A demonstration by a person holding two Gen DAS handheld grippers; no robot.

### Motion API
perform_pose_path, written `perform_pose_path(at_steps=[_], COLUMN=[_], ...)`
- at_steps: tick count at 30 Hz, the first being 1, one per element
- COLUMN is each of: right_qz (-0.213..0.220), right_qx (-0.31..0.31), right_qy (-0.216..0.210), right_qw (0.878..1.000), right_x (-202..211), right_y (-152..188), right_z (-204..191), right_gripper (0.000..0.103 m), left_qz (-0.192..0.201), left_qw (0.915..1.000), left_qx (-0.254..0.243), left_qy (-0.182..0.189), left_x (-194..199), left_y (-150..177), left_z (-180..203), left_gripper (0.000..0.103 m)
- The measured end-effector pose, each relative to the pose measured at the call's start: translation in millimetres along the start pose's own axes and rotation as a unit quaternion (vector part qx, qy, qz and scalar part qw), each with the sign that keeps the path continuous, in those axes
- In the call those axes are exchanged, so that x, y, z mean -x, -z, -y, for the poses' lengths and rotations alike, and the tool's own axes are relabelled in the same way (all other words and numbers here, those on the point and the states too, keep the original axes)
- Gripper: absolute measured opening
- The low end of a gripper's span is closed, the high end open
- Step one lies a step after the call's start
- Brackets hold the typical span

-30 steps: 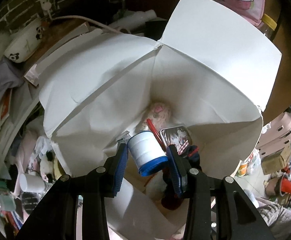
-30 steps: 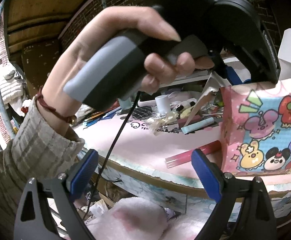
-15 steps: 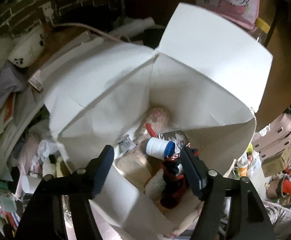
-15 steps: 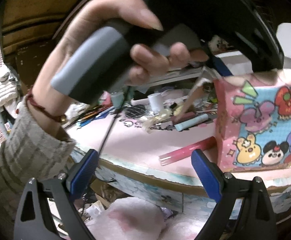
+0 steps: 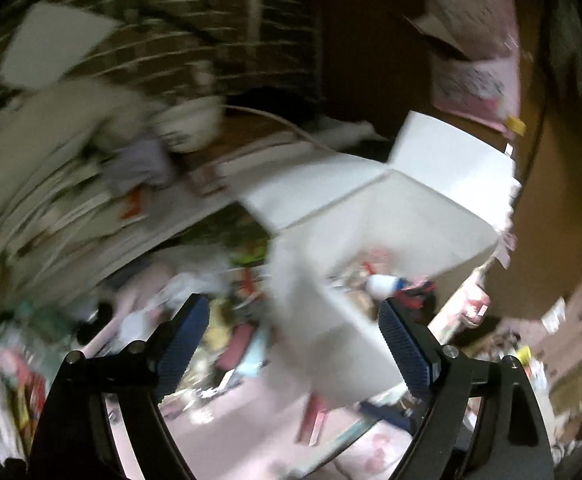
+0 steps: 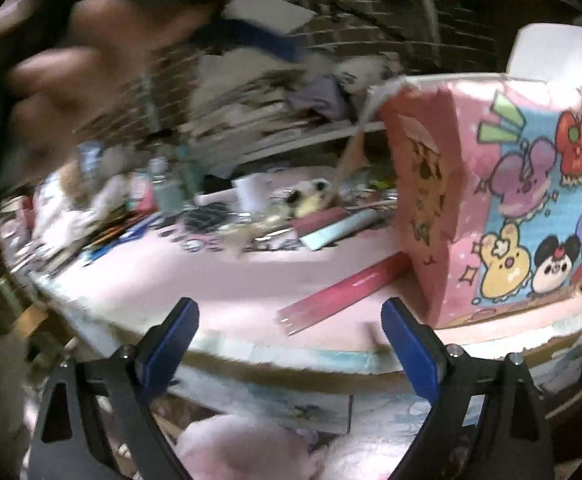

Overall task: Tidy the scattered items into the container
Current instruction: 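Grasp the pink lip-gloss tube on the desk with the right gripper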

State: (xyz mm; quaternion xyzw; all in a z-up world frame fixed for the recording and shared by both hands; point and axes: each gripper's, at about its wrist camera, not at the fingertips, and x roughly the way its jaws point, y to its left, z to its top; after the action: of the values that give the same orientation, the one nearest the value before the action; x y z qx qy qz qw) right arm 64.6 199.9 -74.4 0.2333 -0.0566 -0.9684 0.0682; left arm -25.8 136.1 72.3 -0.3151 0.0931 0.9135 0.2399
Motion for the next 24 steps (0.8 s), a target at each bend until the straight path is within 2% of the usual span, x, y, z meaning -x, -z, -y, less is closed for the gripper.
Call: perform_pose_path(at_steps=[4, 6, 9, 13, 18, 24], right_qz=[-0.009, -0.005, 0.004, 0.008, 0.018, 0.025], right_qx=[-0.004, -0.003, 0.002, 0.006, 0.023, 0.051], right_qy=[0.034, 0.051, 0.079, 0.104, 0.116, 0.105], right_qw=[0.999, 0.999, 0.997, 0.994, 0.993, 0.993], right_x=[-18.8, -21.7, -27.7, -32.7, -38.1, -35.9], right_y=[1.7, 3.9, 5.2, 2.6, 3.5, 6.7], right_z=[-2.3, -3.3, -5.5, -6.5, -10.2, -16.5], right_gripper=[0.074, 0.073, 0.071, 0.057, 0.043, 0.019], left_qz=[0.026, 0.035, 0.039, 0.034, 0.025, 0.028], left_qw=[0.9981, 0.9966, 0.9941, 0.9903, 0.9865, 0.9843], left_qx=[0.048, 0.065, 0.089, 0.127, 0.155, 0.169], left_qy=[-0.028, -0.035, -0.048, -0.046, -0.048, -0.044], left_x=[22.4, 27.9, 35.0, 38.5, 37.4, 37.1], left_y=[33.0, 47.7, 73.7, 100.6, 120.1, 126.5], left_z=[-34.4, -50.6, -71.2, -94.3, -111.3, -118.7], left_gripper=[0.085, 0.085, 0.085, 0.085, 0.085, 0.085])
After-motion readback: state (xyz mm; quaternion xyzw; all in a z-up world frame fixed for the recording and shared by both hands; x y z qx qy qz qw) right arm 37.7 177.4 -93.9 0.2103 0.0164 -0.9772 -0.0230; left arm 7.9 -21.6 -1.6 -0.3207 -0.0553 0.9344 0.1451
